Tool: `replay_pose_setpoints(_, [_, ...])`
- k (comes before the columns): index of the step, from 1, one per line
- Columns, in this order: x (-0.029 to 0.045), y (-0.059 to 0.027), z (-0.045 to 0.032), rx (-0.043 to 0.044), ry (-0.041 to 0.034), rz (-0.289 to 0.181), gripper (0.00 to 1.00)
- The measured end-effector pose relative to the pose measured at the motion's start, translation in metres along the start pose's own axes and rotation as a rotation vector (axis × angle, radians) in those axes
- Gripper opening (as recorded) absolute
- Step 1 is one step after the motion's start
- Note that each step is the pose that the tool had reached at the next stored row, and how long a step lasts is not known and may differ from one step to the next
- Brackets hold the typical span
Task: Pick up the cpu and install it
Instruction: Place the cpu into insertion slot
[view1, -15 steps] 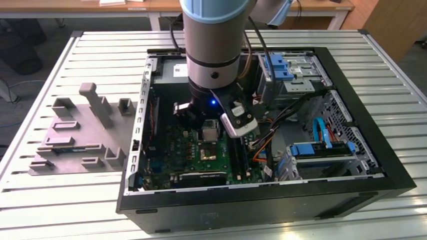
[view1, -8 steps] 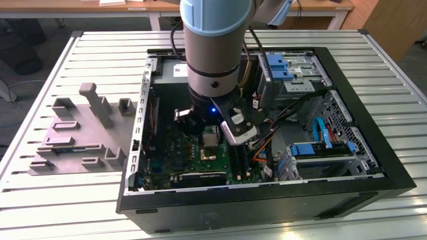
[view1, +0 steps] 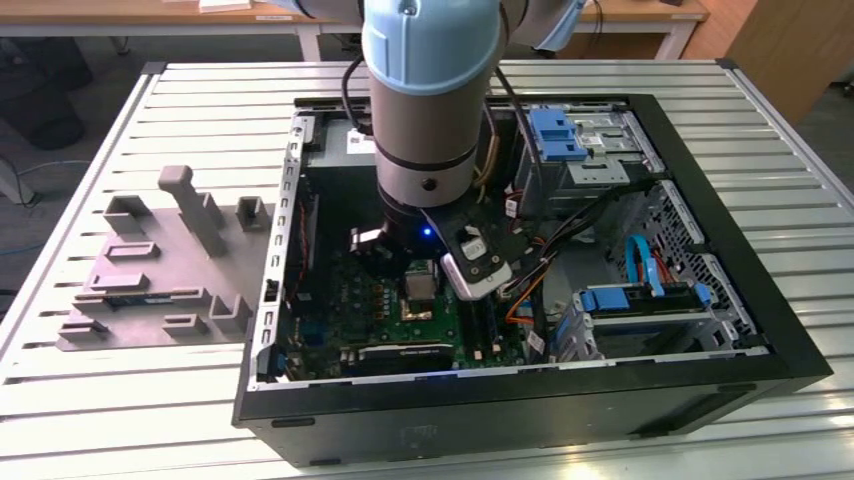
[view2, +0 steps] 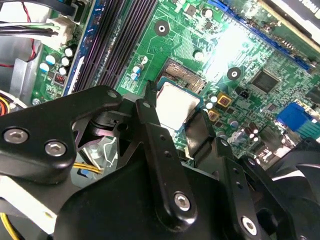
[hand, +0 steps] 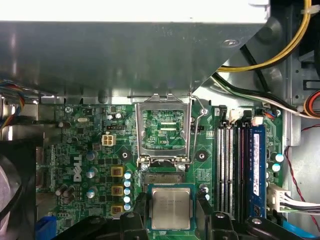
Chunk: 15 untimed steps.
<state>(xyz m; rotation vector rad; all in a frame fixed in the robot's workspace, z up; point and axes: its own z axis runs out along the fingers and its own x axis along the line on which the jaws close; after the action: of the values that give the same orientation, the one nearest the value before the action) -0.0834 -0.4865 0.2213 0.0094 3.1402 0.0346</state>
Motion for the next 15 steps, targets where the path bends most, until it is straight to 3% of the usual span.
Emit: replay_pose_setpoints(15, [-0.0001, -0.0019, 0.0043, 0.0002, 0.0, 0.0, 0.47])
